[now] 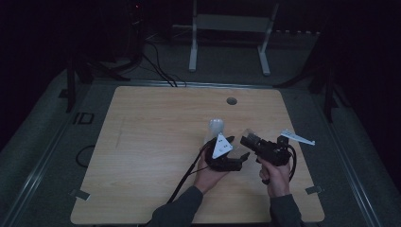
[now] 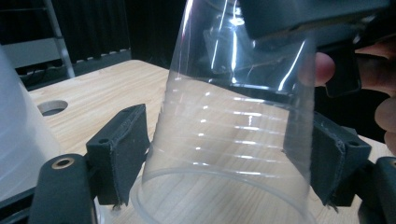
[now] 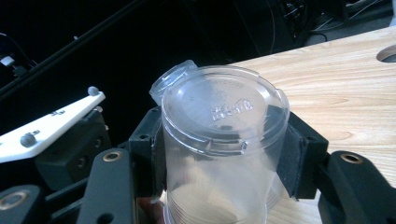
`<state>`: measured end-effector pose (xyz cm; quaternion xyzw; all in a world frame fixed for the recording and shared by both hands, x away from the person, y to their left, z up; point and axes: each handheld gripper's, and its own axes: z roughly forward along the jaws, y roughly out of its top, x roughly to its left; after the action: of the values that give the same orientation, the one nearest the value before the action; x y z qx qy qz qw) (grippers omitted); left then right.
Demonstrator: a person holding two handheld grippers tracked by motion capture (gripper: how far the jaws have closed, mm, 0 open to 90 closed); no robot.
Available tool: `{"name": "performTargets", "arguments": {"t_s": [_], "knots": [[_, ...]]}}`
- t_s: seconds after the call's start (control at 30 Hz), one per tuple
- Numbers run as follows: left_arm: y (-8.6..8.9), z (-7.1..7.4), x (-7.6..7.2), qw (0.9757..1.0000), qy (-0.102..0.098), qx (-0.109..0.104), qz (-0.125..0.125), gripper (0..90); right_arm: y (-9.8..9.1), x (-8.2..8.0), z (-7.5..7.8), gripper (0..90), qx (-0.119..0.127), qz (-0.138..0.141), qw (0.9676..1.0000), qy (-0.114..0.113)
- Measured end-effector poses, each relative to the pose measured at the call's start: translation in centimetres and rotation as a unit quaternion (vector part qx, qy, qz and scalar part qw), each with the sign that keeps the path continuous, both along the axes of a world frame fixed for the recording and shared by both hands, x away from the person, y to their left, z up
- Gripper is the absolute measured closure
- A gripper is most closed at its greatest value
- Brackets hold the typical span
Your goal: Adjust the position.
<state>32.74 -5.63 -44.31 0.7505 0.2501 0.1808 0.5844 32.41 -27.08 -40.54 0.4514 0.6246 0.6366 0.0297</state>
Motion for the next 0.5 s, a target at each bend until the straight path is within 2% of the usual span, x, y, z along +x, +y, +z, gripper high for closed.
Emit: {"name": "performTargets", "arguments": {"t_s": [0.5], "knots": [[-0.10,0.13,-0.34,0.9999,-0.009,0.000,-0.005,28.4,-0.23,0.07,-0.13,41.0,0.010,0.001,0.9999,0.005]]}}
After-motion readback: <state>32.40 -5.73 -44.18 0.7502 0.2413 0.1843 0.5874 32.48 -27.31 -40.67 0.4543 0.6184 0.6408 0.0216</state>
